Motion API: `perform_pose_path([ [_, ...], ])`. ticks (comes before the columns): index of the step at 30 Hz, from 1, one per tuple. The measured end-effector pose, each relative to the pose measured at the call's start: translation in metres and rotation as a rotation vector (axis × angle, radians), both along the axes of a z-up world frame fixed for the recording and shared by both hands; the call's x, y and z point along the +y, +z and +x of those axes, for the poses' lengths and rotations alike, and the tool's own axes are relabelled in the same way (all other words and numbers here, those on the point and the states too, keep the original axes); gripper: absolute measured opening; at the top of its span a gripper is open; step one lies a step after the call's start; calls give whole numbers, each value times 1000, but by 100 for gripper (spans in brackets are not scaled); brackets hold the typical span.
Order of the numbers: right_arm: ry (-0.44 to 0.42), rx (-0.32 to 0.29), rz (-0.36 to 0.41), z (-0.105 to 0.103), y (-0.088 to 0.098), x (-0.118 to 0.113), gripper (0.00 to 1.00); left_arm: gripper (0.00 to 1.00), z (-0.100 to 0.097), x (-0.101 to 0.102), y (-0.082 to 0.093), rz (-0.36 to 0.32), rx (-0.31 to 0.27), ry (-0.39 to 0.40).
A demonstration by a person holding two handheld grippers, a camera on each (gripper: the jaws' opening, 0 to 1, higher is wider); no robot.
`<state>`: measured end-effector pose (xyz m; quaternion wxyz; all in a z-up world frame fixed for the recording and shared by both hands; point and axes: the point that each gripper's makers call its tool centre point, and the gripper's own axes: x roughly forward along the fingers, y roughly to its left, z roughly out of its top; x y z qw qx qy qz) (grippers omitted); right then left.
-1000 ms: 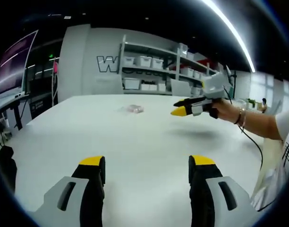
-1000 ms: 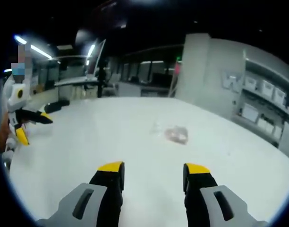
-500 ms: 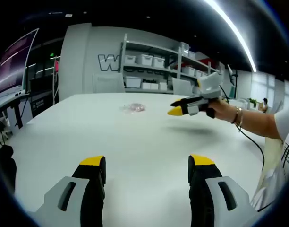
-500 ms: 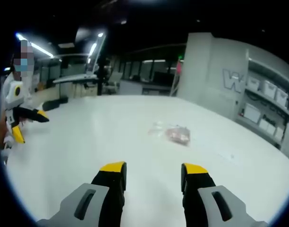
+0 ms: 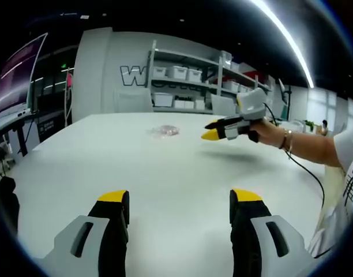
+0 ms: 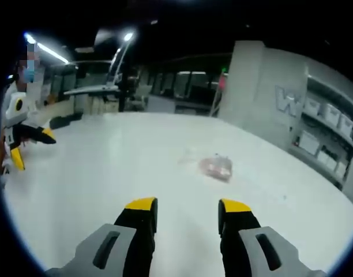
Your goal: Open the resealable bag by pulling the two sides of the seal apart until the entire bag opening is separated and visibly accessible.
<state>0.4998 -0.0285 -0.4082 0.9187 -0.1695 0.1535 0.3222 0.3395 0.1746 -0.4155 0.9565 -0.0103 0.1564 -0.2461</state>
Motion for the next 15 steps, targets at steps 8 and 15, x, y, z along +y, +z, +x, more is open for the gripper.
perform_pose_path([
  [8, 23, -19, -37, 12, 3, 7, 39, 70, 2, 3, 3, -6, -5, 1],
  [15, 35, -31, -56, 19, 5, 10, 38, 69, 3, 6, 3, -4, -6, 5],
])
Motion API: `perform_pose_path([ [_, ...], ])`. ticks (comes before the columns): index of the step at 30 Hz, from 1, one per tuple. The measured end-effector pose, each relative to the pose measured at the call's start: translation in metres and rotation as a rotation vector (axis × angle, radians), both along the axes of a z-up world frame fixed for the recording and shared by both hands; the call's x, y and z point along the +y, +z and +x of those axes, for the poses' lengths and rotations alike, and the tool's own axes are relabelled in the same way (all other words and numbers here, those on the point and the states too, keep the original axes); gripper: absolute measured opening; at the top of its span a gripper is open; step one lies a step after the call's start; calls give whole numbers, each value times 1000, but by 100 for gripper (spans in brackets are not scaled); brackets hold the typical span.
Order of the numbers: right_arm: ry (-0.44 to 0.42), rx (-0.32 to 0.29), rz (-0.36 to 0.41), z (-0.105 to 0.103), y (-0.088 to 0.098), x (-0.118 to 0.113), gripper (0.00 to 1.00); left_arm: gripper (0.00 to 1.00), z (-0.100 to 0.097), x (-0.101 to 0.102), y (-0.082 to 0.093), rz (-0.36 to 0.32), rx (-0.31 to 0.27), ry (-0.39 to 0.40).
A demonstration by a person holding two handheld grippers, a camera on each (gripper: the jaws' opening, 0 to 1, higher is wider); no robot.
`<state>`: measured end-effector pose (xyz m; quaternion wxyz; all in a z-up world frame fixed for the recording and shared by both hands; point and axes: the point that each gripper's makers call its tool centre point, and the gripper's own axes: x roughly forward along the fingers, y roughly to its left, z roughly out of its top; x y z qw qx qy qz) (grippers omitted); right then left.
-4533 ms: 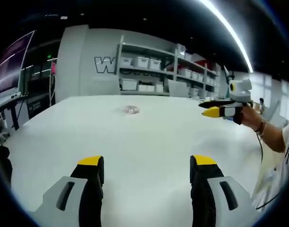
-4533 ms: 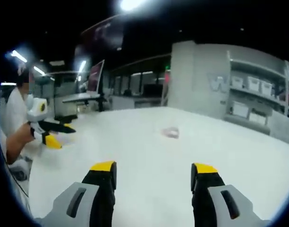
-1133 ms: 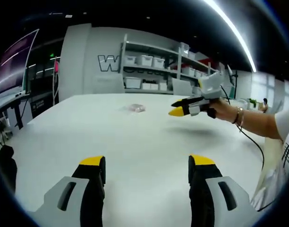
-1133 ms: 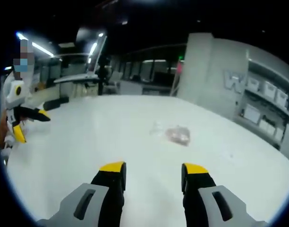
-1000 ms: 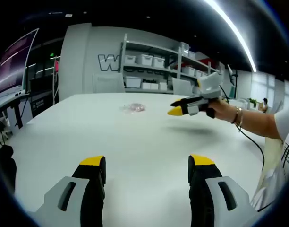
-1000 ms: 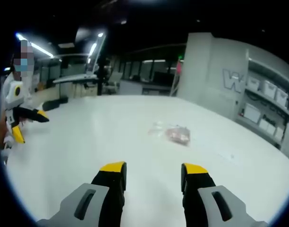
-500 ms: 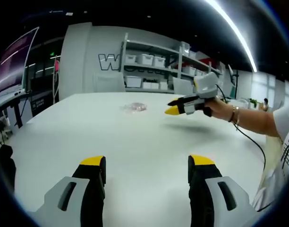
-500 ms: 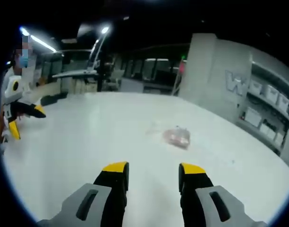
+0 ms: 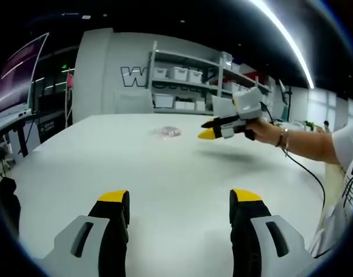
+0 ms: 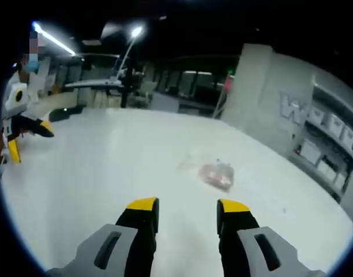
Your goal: Open the resealable bag by pulling the two sides of the seal apart until the entire bag opening is separated and visibly accessible.
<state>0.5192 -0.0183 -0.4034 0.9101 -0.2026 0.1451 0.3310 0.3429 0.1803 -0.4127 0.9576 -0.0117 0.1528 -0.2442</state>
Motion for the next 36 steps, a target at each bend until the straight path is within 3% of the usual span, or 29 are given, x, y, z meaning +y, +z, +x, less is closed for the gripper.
perform_pose_path([
  [36, 63, -81, -147, 34, -10, 12, 29, 69, 3, 0, -4, -7, -2, 11],
])
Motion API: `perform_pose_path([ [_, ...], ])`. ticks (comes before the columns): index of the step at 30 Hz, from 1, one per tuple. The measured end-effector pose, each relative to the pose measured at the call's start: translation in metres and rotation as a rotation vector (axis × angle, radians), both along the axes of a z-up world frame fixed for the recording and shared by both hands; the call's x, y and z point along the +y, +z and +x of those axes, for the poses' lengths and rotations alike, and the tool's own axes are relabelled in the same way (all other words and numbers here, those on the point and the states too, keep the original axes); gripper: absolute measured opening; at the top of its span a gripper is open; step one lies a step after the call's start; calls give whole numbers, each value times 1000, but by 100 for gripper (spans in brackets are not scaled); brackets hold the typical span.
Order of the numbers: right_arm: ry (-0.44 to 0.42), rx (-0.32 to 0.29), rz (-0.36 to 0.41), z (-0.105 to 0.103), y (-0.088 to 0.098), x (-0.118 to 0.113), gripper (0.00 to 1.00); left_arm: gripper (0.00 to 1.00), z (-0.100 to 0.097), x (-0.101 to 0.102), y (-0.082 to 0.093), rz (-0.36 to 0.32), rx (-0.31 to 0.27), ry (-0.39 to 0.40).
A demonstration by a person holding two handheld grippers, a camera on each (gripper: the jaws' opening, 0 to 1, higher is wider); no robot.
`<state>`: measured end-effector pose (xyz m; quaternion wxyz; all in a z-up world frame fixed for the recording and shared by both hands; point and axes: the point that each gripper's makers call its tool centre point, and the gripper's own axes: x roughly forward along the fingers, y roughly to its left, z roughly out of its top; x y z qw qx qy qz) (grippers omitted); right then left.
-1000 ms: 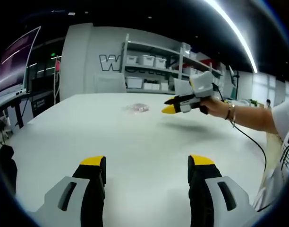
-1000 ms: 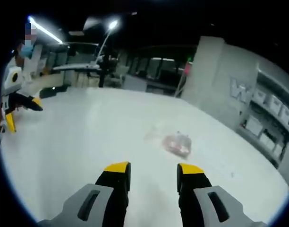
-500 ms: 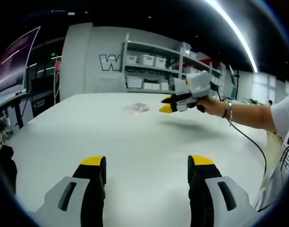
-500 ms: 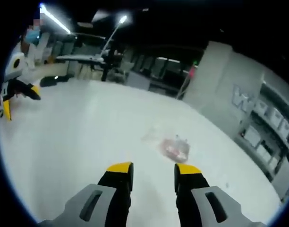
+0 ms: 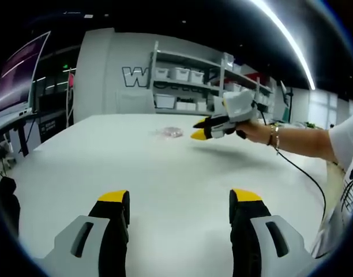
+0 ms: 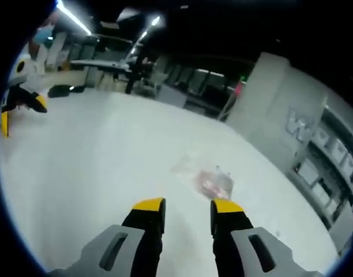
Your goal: Open the resealable bag by pulling the two sides of the seal apart until the entire bag opening is separated and visibly accessible.
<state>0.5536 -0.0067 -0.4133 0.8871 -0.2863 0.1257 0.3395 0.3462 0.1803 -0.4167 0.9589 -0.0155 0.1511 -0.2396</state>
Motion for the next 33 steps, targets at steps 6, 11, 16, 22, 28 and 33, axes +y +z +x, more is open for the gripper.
perform_pose_path([
  [6, 12, -15, -37, 6, -3, 0, 27, 69, 0, -1, -2, 4, 5, 0],
  [11, 18, -20, -48, 11, -3, -1, 27, 69, 0, -2, 0, 4, 4, 1],
  [16, 23, -22, -59, 14, -2, 0, 26, 69, 0, -3, 1, 6, 4, 1],
  [22, 31, -36, -84, 24, -2, 1, 25, 69, 1, -4, 3, 10, 2, 1],
  [28, 68, -56, -113, 22, -4, 7, 23, 69, 1, -4, 4, 11, 2, 1],
  [33, 84, -71, -132, 25, -4, 10, 22, 69, 2, -5, 5, 13, 0, 0],
])
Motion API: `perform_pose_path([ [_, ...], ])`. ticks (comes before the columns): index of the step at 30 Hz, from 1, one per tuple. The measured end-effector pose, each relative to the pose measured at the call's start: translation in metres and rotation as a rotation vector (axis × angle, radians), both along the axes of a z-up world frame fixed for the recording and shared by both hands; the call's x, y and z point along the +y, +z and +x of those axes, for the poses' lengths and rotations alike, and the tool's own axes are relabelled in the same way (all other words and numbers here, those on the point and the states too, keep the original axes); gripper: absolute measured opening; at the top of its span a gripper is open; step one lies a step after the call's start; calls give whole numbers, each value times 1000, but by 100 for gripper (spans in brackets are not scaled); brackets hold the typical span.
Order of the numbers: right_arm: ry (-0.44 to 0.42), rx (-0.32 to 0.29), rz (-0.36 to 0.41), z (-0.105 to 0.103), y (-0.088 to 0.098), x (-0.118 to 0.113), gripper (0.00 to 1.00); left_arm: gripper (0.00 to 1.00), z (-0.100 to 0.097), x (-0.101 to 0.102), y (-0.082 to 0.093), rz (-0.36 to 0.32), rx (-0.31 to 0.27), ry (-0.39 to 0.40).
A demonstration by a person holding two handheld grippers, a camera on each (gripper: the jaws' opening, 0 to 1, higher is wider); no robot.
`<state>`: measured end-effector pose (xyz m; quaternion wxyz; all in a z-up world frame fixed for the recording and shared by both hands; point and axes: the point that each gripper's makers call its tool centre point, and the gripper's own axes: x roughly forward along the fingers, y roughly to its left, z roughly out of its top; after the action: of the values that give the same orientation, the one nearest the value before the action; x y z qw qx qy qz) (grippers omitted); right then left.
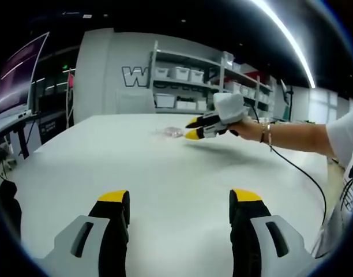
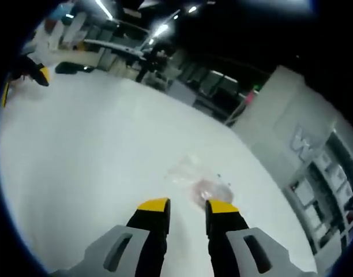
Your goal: Open the resealable bag by pulling the two sides of the seal apart until the entire bag opening is separated and visibly accessible.
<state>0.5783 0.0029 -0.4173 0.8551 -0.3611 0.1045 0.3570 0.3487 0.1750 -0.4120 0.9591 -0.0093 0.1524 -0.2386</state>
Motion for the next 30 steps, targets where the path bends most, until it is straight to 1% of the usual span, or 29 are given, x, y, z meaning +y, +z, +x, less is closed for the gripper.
perform_pose_path([
  [10, 30, -44, -77, 7, -1, 1, 21, 69, 2, 0, 1, 3, 0, 7],
  [15, 42, -52, -80, 9, 1, 4, 21, 69, 3, 0, 3, 3, 0, 8],
  [23, 75, -81, -127, 16, 0, 13, 21, 69, 6, 0, 3, 3, 0, 9],
  [26, 82, -94, -146, 18, 0, 14, 21, 69, 6, 0, 2, 5, 0, 8],
  [28, 82, -94, -155, 24, -2, 13, 21, 69, 7, 0, 2, 4, 1, 8],
  [30, 84, -94, -161, 25, -2, 14, 21, 69, 7, 0, 1, 5, 1, 9],
])
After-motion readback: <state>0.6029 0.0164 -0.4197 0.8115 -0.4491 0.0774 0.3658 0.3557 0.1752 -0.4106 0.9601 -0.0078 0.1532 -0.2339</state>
